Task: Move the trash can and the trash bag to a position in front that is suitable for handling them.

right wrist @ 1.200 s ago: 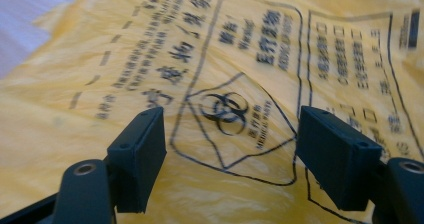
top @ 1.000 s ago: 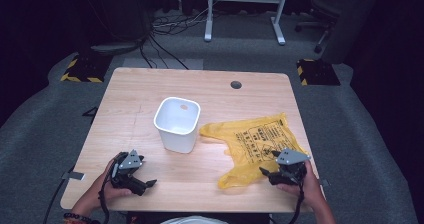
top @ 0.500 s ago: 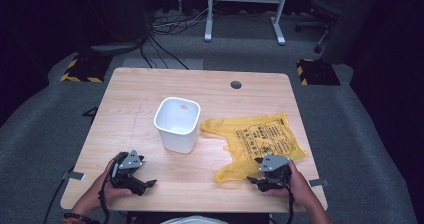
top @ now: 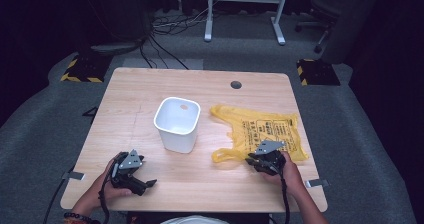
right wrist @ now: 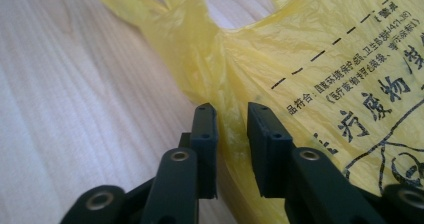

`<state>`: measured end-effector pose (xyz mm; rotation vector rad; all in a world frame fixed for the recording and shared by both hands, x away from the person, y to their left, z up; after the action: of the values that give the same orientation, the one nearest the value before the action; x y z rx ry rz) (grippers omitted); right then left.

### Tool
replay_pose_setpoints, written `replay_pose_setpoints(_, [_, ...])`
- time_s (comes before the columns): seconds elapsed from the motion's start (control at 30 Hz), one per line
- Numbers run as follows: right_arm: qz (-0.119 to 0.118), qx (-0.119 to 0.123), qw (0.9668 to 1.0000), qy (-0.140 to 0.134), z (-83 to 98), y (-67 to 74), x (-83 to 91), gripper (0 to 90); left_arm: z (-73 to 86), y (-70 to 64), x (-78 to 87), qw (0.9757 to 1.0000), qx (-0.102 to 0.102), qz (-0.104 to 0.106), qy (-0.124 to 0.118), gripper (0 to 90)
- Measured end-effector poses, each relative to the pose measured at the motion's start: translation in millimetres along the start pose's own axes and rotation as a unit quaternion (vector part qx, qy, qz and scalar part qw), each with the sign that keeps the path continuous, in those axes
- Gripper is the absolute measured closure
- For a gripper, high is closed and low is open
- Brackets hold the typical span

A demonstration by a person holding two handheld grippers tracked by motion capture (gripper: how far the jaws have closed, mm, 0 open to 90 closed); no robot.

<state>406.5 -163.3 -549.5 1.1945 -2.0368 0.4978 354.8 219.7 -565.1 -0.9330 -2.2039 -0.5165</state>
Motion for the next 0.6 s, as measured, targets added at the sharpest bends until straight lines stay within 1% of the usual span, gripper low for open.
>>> replay_pose_setpoints(0.03, [0.004,-0.001,1.0000,-0.001,-0.1,-1.7,-0.2,79.5,-0.2,1.3,0.1,1.0000,-0.004,-0.004,0.000,1.9])
replay_pose_setpoints(0.07, [0.011,0.000,0.9999,0.001,-0.2,-3.3,-0.1,81.1,-0.3,0.2,-0.3,1.0000,0.000,0.000,0.000,1.9])
replay_pose_setpoints(0.1, [0.023,0.006,0.9997,0.004,-1.3,-6.3,-1.2,84.9,-0.4,0.4,-0.4,1.0000,0.000,-0.001,0.000,1.9])
replay_pose_setpoints(0.17, [0.028,0.008,0.9996,0.006,-1.9,-7.4,-1.8,86.4,-0.5,0.2,-0.5,1.0000,0.000,0.000,0.000,1.9])
replay_pose_setpoints(0.3, [0.030,0.004,0.9996,0.003,-4.7,-10.4,-4.6,88.9,-0.6,0.2,-0.6,1.0000,0.001,0.000,0.000,1.9])
replay_pose_setpoints(0.37, [0.041,0.007,0.9991,0.001,-5.3,-11.6,-5.4,89.8,-0.6,0.3,-0.6,1.0000,0.001,0.000,0.000,1.9])
replay_pose_setpoints(0.47, [0.043,0.003,0.9991,-0.005,-5.8,-12.4,-6.2,90.0,-0.5,-0.1,-0.7,1.0000,0.002,0.001,0.000,1.9])
replay_pose_setpoints(0.6, [0.030,-0.017,0.9991,-0.025,-4.7,-15.5,-6.5,90.0,-0.6,0.3,-0.6,1.0000,0.001,0.000,0.000,1.9])
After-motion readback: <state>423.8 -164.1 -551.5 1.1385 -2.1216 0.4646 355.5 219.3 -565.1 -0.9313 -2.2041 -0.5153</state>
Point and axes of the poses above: each handheld gripper's, and its own axes: x roughly backward along the jaws, z roughly out of its underside, y roughly to its left, the point moved 8 cm from there along -x, roughly forward along the jaws, and after that the axes turned 8 degrees about -z, right-handed, at the moved point
